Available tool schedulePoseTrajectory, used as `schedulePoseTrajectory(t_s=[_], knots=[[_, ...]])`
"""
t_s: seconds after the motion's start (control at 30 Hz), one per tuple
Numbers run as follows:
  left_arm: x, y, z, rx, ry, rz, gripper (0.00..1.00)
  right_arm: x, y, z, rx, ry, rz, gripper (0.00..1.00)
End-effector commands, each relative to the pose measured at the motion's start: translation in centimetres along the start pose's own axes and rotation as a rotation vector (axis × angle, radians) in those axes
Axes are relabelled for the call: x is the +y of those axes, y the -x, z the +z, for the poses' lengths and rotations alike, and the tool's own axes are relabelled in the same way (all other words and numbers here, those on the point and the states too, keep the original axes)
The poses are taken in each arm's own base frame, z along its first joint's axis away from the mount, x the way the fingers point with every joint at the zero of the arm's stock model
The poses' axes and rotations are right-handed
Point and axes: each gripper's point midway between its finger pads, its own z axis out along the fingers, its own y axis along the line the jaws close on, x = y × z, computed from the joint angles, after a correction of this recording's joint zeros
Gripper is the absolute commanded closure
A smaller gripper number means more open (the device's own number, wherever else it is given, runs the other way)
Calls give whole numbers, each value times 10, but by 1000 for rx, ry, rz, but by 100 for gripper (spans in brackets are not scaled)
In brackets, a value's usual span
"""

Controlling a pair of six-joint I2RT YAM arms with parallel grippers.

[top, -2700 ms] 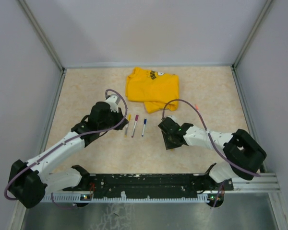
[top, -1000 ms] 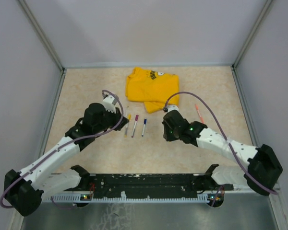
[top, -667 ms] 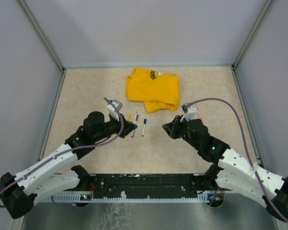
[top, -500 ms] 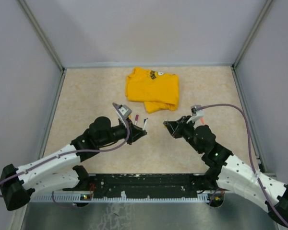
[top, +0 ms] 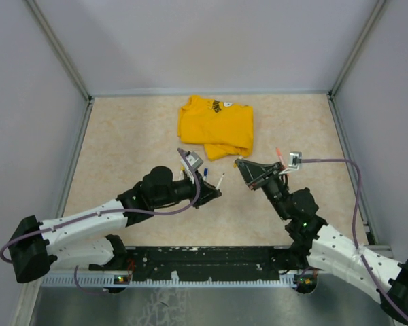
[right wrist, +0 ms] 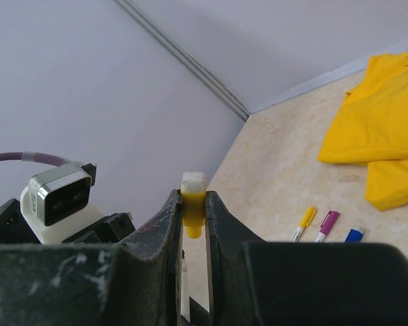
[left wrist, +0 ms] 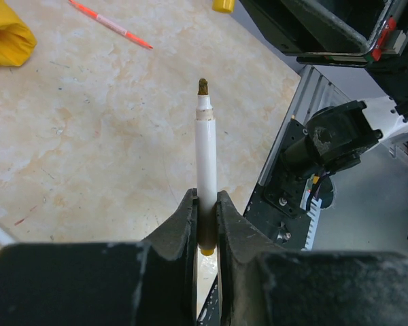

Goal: Insert the pens into the pen caps
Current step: Insert the pen cap onto the pen.

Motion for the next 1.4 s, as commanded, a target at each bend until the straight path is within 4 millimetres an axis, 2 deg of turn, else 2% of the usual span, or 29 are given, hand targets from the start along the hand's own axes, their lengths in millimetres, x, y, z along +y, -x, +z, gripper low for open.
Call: schedulePoseTrajectory(t_s=[0.0, 0.23, 0.5, 1.37], knots=[[-20, 22, 2, -55, -76, 40, 100, 31, 27, 9, -94, 101, 54, 100], [-21, 18, 2, -44, -82, 42, 100, 38, 18, 11, -52, 138, 57, 100], [-20, 19, 2, -51, -78, 42, 100, 34, 6, 10, -5, 141, 47, 100], [-17, 19, 0, -57, -60, 47, 100, 26, -10, 5, 57, 128, 38, 100]])
